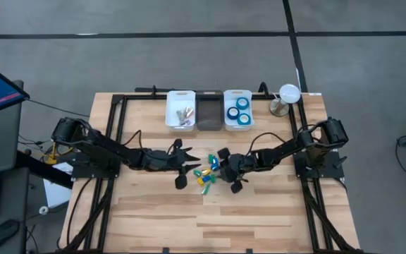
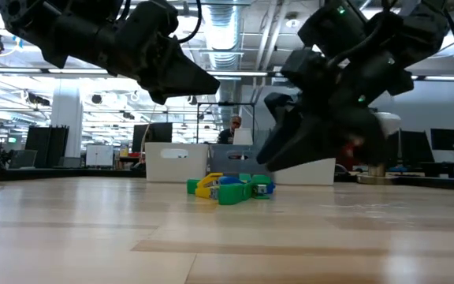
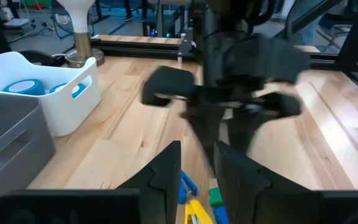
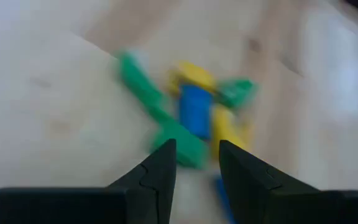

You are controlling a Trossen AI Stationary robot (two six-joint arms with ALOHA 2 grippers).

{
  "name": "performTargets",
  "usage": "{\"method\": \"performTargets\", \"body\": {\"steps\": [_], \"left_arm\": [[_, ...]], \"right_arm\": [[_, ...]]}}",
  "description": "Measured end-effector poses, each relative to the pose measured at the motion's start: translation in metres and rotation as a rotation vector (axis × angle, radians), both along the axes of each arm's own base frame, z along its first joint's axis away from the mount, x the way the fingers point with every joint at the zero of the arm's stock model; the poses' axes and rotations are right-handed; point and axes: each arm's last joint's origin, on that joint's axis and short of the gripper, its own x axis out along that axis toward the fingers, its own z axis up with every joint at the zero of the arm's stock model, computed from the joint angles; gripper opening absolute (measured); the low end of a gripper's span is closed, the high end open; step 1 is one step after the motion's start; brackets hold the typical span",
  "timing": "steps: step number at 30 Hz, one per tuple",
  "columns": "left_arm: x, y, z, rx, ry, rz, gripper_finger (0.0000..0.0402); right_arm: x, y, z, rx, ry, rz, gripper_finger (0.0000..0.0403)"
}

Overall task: Pick and place Stapler, Stapler remover, tape
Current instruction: Put the blue stapler into the black bin

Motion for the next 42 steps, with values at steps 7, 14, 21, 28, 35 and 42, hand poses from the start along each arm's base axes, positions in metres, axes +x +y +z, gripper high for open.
{"method": "performTargets", "body": {"steps": [7,14,21,28,35,42], "left_arm": [[0.0,0.0,0.001,-0.004,-0.009,0.0,0.0088],[0.0,0.0,0.001,-0.005,-0.01,-0.002,0.0088],[-0.002,0.0,-0.002,-0.003,0.001,-0.002,0.0088],[-0.004,0.001,-0.005,0.0,0.012,-0.003,0.0088],[-0.004,0.001,-0.005,0.001,0.011,-0.003,0.0088],[-0.004,0.001,-0.004,0.001,0.01,-0.003,0.0088]], "right_arm": [[0.021,-0.016,0.024,-0.06,-0.105,-0.383,0.0107],[0.038,-0.033,0.049,0.19,0.107,-0.563,0.0108],[0.028,-0.025,0.044,0.098,0.334,-0.222,0.0108],[0.036,-0.01,0.03,-0.03,0.321,-0.062,0.0108],[0.039,-0.004,0.012,-0.195,0.324,-0.124,0.0113],[0.04,-0.001,0.005,-0.209,0.33,-0.125,0.0182]]}}
